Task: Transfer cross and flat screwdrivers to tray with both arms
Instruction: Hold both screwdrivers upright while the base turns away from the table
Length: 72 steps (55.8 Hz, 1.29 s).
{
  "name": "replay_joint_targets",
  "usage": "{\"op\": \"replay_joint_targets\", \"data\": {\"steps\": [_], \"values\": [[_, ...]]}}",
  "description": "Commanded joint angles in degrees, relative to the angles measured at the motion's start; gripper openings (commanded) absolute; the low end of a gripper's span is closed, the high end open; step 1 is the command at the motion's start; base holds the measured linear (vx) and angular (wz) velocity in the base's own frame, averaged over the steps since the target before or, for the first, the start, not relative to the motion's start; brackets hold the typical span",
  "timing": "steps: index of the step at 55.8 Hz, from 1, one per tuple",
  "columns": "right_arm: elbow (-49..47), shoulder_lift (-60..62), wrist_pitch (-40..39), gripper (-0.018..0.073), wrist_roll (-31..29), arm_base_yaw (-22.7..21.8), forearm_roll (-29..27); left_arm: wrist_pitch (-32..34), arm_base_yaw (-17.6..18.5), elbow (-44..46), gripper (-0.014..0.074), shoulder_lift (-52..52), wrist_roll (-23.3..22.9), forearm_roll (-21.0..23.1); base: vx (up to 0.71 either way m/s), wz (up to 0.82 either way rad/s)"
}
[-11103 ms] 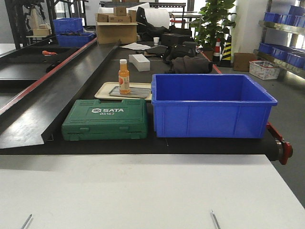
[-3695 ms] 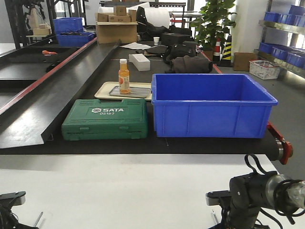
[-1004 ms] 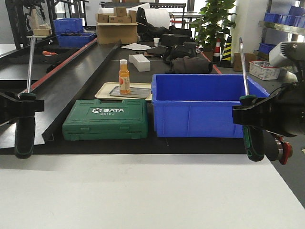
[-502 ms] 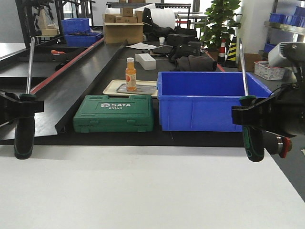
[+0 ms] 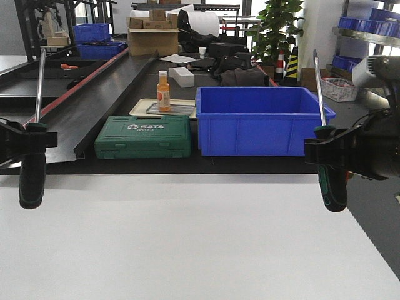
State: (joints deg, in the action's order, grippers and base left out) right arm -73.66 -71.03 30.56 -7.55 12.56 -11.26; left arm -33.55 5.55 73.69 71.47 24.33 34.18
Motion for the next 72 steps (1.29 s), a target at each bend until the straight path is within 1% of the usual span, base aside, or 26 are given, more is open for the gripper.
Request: {"op": "replay_joint_targets", "data": {"steps": [1, 16, 27, 72], "values": [[-1.77, 1.82, -5.25, -0.0008, -0.21, -0.03, -0.61, 4.12, 0.29, 2.17, 0.0003, -1.5, -0.08, 2.12, -0.25, -0.07], [-1.77, 1.82, -5.25, -0.0008, -0.21, -0.03, -0.61, 4.12, 0.29, 2.17, 0.0003, -1.5, -0.08, 2.12, -0.26, -0.13], [-1.77, 1.82, -5.24, -0.0008, -0.21, -0.03, -0.67, 4.05, 0.29, 2.17, 0.0003, -1.62, -0.08, 2.12, -0.23, -0.33], [-1.77, 1.82, -4.72, -0.0008, -0.21, -0.03, -0.67, 4.11, 0.29, 2.17, 0.0003, -1.61, -0.08, 2.12, -0.13, -0.58]]}}
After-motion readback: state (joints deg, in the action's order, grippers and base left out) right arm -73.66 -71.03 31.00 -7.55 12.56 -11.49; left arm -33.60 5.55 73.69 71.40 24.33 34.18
